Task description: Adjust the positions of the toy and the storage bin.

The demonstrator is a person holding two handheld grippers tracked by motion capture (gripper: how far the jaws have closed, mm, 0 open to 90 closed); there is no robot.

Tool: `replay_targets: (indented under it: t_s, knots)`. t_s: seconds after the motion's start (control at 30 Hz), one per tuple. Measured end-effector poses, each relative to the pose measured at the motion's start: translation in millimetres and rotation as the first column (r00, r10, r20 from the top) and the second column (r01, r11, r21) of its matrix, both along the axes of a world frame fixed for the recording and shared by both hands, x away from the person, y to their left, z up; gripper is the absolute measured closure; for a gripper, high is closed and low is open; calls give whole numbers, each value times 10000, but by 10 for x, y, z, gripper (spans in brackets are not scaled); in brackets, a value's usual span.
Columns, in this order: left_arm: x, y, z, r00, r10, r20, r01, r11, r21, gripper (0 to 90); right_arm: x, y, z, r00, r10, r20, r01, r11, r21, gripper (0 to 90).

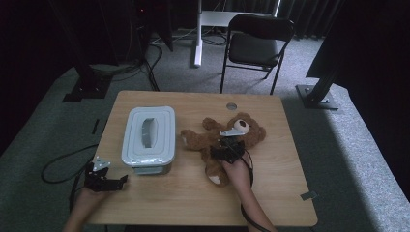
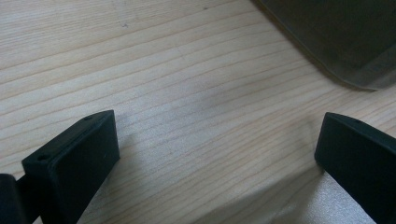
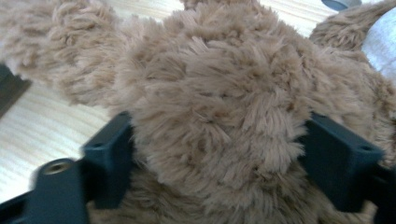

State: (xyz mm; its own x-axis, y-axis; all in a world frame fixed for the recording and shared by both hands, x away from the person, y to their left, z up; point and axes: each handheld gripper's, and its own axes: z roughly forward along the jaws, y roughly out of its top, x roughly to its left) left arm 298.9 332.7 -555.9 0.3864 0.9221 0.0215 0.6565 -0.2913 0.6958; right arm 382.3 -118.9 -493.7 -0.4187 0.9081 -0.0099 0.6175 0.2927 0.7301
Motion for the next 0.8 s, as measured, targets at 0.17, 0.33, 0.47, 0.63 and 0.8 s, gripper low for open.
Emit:
replay_targets:
  t_s: [0.17, 0.33, 0.47, 0.63, 0.8]
  knots:
    - [0, 0, 0, 10000, 8, -2, -8, 10000, 1, 5, -14, -253, 5, 9989, 452, -112, -445, 9973, 588, 540]
    - [1, 0, 1, 10000, 6, -6, -6, 10000, 7, 5, 54, -510, 126, 9935, 1040, -474, -1017, 9936, 486, 646]
    - [1, -1, 0, 10000, 19, -3, -19, 10000, -2, 5, 105, -768, 188, 9891, 1316, -656, -1308, 9913, 157, 651]
    - [1, -2, 1, 10000, 27, -5, -27, 10000, 1, 5, 119, -1120, 242, 9841, 1588, -799, -1605, 9869, -160, 643]
    - [2, -3, 0, 10000, 46, -1, -46, 10000, -2, 5, 137, -1419, 331, 9908, 1093, -794, -1137, 9920, -540, 688]
